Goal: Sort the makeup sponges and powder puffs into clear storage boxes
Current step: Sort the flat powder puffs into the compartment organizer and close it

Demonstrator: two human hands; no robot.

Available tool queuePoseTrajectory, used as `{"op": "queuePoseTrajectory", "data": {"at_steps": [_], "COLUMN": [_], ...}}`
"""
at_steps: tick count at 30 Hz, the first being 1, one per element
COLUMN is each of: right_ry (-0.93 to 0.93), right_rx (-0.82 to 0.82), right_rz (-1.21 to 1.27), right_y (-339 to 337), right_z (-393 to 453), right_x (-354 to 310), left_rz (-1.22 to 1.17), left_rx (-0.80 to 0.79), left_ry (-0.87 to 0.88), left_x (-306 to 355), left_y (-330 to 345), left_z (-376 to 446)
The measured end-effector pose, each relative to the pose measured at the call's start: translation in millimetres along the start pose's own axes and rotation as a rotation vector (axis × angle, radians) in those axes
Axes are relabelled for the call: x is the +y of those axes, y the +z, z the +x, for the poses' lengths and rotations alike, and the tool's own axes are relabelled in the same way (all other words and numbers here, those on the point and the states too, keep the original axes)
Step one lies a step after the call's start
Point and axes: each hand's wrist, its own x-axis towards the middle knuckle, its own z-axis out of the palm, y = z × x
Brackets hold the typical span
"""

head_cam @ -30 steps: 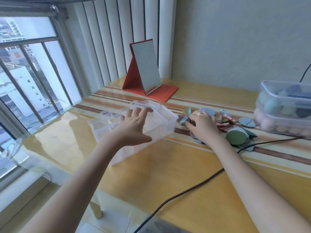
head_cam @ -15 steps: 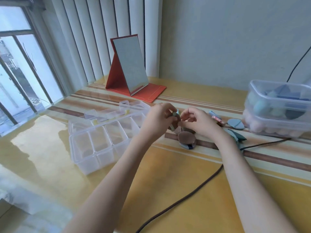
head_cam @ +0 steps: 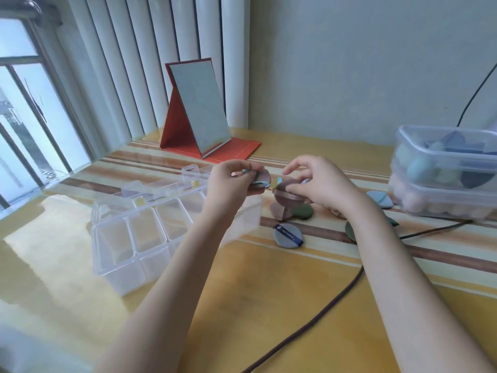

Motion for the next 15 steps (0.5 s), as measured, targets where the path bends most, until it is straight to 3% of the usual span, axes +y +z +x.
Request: {"op": "queuePoseTrajectory", "data": {"at_steps": [2,5,8,11,15], "right_ry": [0.001,-0.011,-0.018,-0.036,-0.097], "right_rx": [0.078,0.019,0.010,0.064,0.080], "right_rz": [0.287,0.536,0.572,0.594,0.665], "right_y": [-0.7,1.9,7.0,6.6,17.1], "right_z": [-1.1,-5.0,-6.0,-5.7,-4.1], "right_x": [-4.4,-10.7,-11.8,-13.1,-21.8], "left_rz": [0.080,0.074,0.116,0.188,0.048], "left_rx": [0.017,-0.088,-0.168,-0.136,-0.232], "left_ry": [0.028,0.035,0.084,0.134,0.118], "left_x": [0.1,4.7,5.8,5.8,5.8], "left_y": [-0.4,-2.0,-4.2,-6.3,-4.6], "left_z": [0.3,-3.8,-6.4,-6.1,-10.0]}}
